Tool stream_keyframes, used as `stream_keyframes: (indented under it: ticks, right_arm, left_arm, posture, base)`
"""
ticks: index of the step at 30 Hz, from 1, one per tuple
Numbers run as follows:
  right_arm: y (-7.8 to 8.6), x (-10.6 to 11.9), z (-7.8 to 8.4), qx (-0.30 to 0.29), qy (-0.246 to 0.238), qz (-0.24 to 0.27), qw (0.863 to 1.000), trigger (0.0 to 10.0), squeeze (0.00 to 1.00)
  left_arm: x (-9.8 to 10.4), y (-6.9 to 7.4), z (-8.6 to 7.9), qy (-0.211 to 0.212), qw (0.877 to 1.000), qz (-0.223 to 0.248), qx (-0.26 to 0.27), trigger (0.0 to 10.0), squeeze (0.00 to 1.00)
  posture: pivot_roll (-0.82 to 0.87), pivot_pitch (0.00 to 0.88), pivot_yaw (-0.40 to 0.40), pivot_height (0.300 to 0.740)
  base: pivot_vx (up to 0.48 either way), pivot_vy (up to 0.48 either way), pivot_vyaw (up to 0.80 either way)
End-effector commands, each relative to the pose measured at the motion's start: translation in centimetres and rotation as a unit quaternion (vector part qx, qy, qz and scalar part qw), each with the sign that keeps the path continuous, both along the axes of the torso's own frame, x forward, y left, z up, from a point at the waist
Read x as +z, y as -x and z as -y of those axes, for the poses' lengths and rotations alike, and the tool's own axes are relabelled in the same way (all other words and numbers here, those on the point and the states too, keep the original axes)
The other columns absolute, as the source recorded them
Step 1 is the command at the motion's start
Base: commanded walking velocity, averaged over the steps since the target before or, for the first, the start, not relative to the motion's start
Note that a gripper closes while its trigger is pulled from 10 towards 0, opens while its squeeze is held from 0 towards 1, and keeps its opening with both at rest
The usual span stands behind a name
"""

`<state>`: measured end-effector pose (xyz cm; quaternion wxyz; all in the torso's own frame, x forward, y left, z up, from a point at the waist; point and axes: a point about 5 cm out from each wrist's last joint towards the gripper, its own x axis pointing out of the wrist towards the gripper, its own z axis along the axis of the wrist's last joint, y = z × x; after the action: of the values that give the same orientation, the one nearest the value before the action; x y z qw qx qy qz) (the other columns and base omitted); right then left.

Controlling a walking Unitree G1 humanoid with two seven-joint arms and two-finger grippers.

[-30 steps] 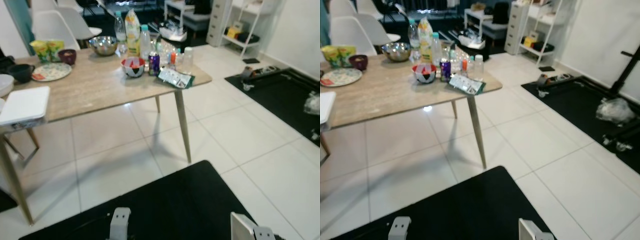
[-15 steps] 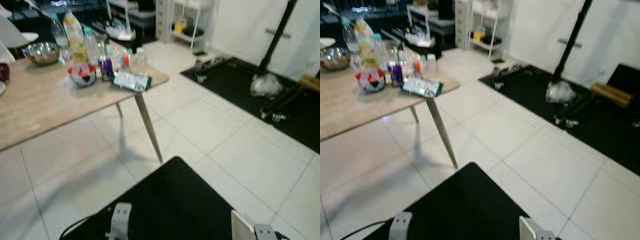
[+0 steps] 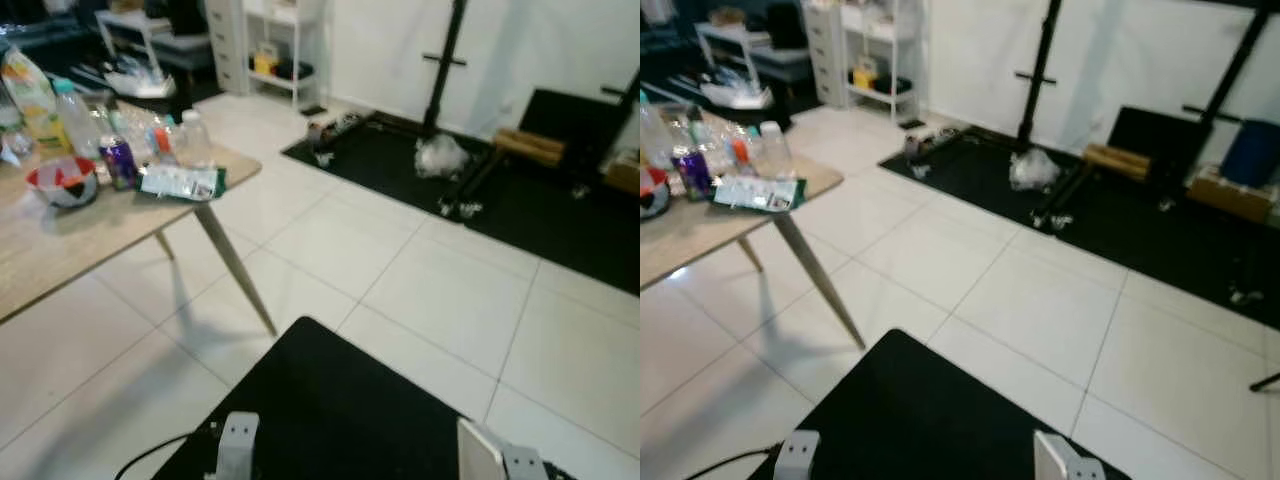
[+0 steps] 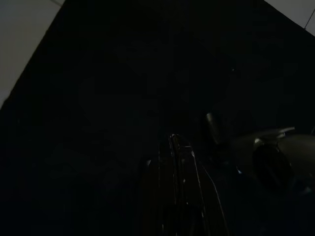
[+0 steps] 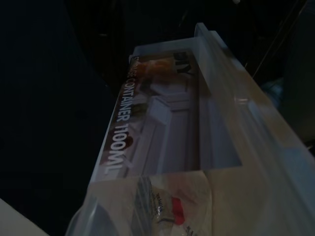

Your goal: Restocking fridge

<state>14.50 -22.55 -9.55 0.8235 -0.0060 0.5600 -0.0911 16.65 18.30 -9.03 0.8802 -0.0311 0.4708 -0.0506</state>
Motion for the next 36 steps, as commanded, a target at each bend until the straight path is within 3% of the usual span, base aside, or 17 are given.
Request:
stream_keyframes:
  ticks: [1,11,32,36]
  right_arm:
    - [0.04,-0.07,-0.28,-0.008,-0.006,0.006,1.0,10.0,0.0]
    - [0.1,-0.11,-0.38,-0.02,-0.008,0.009,1.0,10.0,0.0]
    - [-0.48,-0.02,-0.98,-0.019,-0.015,0.022,0.999,10.0,0.0]
    - [-0.54,0.0,-1.05,-0.022,-0.016,0.027,0.999,10.0,0.0]
  left_arm:
    - [-0.06,0.21,-0.26,-0.004,1.0,-0.003,-0.004,10.0,0.0]
    - [0.29,-0.72,0.31,0.013,1.0,0.004,-0.014,10.0,0.0]
    - [0.15,-0.34,0.05,0.009,1.0,-0.006,-0.025,10.0,0.0]
    - [0.16,-0.36,0.03,0.012,1.0,-0.007,-0.024,10.0,0.0]
  posture:
    - [0.09,0.0,-0.034,0.74]
    - [0.09,0.0,-0.021,0.74]
    - [0.09,0.0,-0.019,0.74]
    - [0.09,0.0,-0.02,0.74]
  base:
    - [0.0,0.0,-0.78]
    - [0.0,0.0,-0.78]
    - [0.0,0.0,-0.78]
    - [0.0,0.0,0.0]
